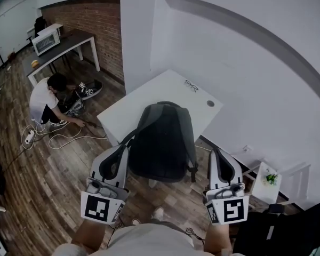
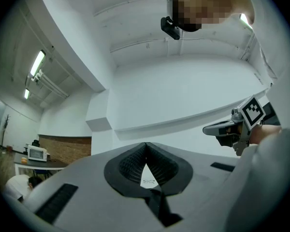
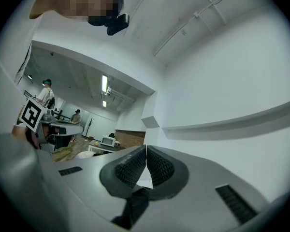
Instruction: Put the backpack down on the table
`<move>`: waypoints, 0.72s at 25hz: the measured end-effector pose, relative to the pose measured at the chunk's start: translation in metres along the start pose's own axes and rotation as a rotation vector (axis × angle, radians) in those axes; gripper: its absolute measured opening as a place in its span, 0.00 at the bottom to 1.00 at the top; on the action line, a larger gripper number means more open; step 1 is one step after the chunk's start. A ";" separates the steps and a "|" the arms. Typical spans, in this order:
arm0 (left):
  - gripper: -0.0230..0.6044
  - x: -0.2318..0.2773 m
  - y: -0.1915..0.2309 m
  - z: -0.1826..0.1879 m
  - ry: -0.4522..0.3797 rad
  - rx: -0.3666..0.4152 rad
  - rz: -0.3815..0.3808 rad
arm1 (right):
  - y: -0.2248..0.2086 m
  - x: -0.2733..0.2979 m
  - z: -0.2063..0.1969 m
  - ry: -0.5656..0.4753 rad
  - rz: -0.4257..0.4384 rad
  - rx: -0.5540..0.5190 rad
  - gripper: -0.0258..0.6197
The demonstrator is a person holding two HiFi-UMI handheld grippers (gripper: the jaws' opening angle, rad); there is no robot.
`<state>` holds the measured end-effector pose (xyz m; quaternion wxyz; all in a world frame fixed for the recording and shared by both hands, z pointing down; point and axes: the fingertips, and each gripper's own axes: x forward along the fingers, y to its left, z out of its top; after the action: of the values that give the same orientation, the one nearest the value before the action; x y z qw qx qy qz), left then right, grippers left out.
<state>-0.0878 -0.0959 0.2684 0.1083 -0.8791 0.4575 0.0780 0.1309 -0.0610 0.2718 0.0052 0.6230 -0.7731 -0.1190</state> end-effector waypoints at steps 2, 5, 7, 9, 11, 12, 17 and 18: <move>0.06 -0.004 0.000 -0.004 0.017 -0.011 0.006 | -0.001 -0.004 -0.002 0.010 0.001 0.000 0.10; 0.06 -0.010 0.001 -0.012 0.042 -0.026 0.014 | 0.010 -0.008 -0.008 0.037 0.032 -0.001 0.10; 0.06 -0.012 0.003 -0.016 0.051 -0.036 0.024 | 0.017 -0.010 -0.013 0.057 0.043 0.003 0.10; 0.06 -0.013 0.005 -0.019 0.055 -0.041 0.032 | 0.018 -0.012 -0.016 0.073 0.038 0.009 0.10; 0.06 -0.013 0.006 -0.020 0.057 -0.039 0.036 | 0.017 -0.014 -0.018 0.083 0.031 0.012 0.10; 0.06 -0.013 0.007 -0.021 0.059 -0.038 0.037 | 0.017 -0.015 -0.018 0.085 0.030 0.013 0.10; 0.06 -0.014 0.008 -0.023 0.061 -0.047 0.033 | 0.018 -0.018 -0.016 0.090 0.026 0.011 0.10; 0.06 -0.013 0.008 -0.023 0.062 -0.049 0.032 | 0.017 -0.019 -0.015 0.089 0.023 0.013 0.10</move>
<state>-0.1012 -0.0958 0.2930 0.0712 -0.8762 0.4724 0.0638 0.1208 -0.0419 0.2924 0.0370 0.6187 -0.7800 -0.0863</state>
